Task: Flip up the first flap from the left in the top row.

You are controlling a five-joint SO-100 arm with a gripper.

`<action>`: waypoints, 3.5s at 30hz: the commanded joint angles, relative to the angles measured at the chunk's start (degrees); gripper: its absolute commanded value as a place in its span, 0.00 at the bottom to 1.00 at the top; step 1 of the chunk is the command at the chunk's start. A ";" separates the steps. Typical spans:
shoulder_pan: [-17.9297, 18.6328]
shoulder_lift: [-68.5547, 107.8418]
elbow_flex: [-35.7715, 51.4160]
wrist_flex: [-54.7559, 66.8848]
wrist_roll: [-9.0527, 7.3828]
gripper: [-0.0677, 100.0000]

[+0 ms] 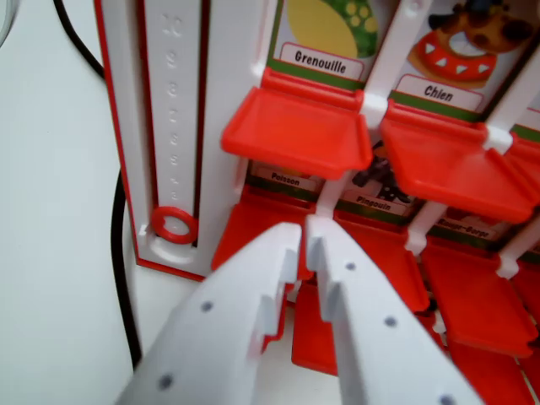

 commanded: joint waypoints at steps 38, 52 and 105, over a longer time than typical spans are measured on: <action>1.14 -9.05 -19.34 -8.09 -0.97 0.00; 1.14 -8.79 -21.01 -7.03 -1.23 0.00; 14.94 112.06 59.50 21.53 -2.46 0.00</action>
